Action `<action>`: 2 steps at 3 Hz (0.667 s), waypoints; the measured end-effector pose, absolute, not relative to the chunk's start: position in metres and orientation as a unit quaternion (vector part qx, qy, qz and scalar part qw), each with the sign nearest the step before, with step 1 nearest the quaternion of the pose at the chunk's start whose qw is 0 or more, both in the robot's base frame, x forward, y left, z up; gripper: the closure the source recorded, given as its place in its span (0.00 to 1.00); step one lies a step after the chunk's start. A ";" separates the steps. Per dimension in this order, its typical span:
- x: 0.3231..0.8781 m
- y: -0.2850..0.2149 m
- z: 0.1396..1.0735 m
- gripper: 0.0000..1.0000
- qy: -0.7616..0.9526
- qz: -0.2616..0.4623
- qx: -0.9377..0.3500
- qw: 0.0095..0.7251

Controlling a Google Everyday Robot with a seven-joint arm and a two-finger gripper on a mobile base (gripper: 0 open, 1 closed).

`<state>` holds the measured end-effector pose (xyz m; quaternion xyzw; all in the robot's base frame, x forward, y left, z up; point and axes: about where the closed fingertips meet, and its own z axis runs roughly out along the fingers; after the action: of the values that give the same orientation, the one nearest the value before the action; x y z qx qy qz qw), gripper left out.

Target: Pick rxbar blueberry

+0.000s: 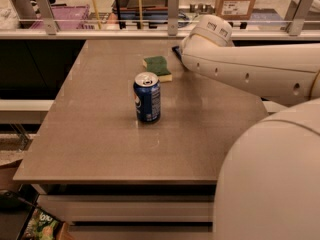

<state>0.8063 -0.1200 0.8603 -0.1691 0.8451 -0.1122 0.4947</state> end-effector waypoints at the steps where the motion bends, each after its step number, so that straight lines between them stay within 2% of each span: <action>1: 0.806 -0.119 0.861 0.39 0.845 -0.112 -0.170 0.495; 2: 0.806 -0.119 0.862 0.16 0.844 -0.112 -0.170 0.496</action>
Offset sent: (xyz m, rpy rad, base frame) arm -0.0002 0.0005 0.0009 0.0000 -0.0011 0.0011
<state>0.8059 -0.1188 0.8623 -0.1701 0.8442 -0.1117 0.4959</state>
